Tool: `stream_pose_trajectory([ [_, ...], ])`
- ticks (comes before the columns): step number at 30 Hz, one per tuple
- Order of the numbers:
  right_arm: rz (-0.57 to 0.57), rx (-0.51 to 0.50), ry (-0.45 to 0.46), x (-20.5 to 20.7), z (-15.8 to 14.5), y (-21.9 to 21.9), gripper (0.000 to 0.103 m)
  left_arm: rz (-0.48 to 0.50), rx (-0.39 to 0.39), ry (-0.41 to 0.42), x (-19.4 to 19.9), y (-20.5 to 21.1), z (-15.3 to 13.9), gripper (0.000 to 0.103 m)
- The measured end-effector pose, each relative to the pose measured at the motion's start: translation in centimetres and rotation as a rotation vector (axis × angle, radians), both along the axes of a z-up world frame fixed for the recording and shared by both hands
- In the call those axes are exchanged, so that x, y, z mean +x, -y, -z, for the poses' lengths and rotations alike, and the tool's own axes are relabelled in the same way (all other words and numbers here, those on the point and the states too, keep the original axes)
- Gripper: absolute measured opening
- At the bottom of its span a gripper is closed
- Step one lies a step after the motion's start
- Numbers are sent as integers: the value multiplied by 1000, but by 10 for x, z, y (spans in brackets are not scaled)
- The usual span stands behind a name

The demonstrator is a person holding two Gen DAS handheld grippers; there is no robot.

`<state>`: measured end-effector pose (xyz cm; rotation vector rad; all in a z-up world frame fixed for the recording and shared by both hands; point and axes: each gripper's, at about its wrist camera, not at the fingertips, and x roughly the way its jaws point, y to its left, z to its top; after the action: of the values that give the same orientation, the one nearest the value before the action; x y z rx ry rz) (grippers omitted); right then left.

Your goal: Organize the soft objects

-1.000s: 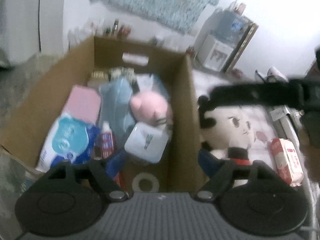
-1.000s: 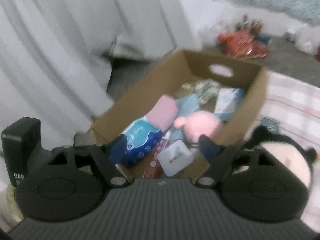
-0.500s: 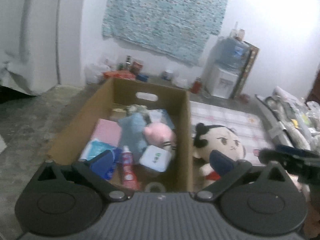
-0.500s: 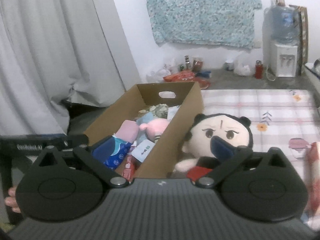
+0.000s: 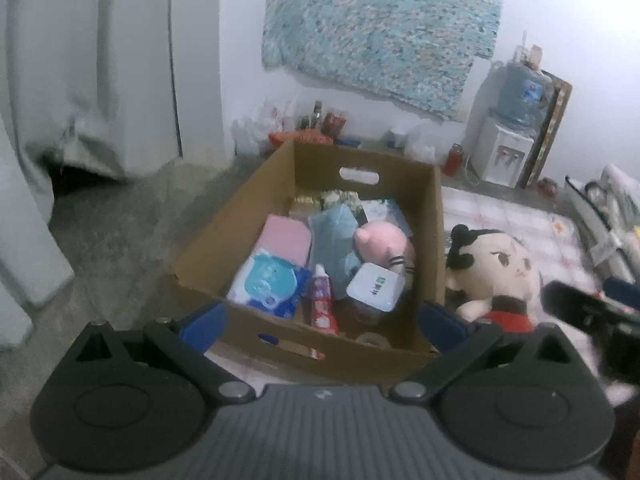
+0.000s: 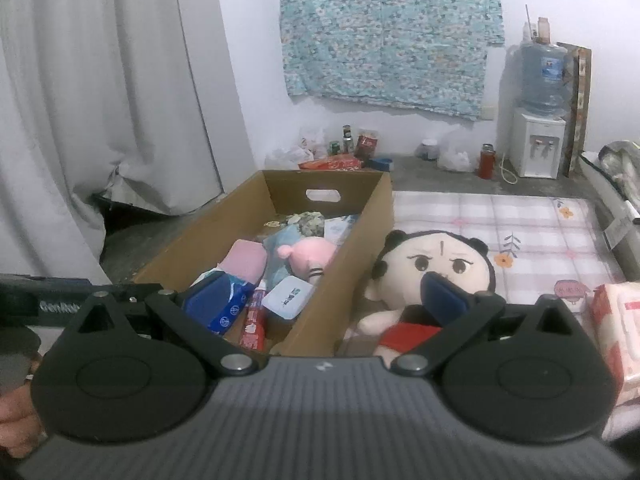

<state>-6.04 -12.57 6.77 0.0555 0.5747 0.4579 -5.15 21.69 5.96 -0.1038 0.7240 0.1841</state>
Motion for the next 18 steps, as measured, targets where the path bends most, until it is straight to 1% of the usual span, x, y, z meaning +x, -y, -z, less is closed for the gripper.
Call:
stream_pose_trajectory([
  [1,-3,8,-9,-1,1,-1,102,6,21,4,-2,1,1,103],
  [3,-5,17,-36,-2,5,-3,102,14,36,7,-4,2,3,103],
  [6,34,-14,-68,-6,10,-6,102,25,13,8,-6,0,5,103],
  [8,60,-30,-72,-9,14,-7,102,22,-14,-1,-6,-4,7,103],
  [11,90,-21,-94,-15,20,-5,102,22,-47,-28,-5,-9,13,103],
  [15,86,-42,-173,-14,35,-11,102,15,-26,-85,-2,-11,20,103],
  [18,84,-21,-249,-7,47,-14,102,29,-15,-133,1,-12,26,103],
])
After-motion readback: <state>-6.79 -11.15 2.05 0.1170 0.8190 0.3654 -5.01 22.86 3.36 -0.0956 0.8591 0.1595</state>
